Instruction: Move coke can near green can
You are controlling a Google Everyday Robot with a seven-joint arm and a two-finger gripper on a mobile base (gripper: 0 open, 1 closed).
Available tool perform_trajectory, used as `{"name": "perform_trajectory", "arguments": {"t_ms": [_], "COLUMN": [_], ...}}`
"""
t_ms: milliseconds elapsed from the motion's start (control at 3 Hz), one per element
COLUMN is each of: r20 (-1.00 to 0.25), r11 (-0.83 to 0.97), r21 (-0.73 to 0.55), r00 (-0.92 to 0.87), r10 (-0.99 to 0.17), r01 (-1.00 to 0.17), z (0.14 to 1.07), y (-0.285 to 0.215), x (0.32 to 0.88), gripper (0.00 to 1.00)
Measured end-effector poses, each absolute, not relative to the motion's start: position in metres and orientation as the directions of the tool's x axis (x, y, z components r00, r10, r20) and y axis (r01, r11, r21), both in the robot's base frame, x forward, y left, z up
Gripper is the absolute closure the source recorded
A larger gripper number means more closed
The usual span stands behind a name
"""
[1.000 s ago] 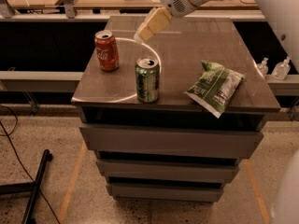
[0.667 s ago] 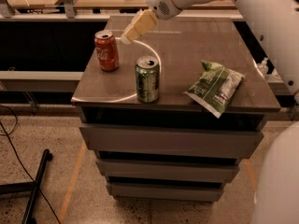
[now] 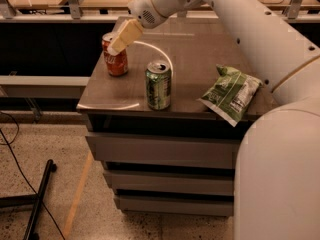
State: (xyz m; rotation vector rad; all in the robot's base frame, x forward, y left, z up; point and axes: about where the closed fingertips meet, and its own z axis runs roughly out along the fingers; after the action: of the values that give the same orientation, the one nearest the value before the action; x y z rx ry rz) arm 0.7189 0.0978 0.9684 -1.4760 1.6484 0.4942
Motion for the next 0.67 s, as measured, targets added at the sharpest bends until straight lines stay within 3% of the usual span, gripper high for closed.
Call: {"name": "perform_trajectory", "arguments": {"t_ms": [333, 667], "r20": [-0.778, -0.768], "r11": [0.179, 0.165], "r21": [-0.204, -0.158], "r00": [0.048, 0.016], "r10": [-0.626, -0.641], "r01": [-0.962, -0.974], "z": [0.947, 0.922], "y": [0.124, 0.138], "x": [0.72, 0.725], "gripper": [0.0, 0.23]}}
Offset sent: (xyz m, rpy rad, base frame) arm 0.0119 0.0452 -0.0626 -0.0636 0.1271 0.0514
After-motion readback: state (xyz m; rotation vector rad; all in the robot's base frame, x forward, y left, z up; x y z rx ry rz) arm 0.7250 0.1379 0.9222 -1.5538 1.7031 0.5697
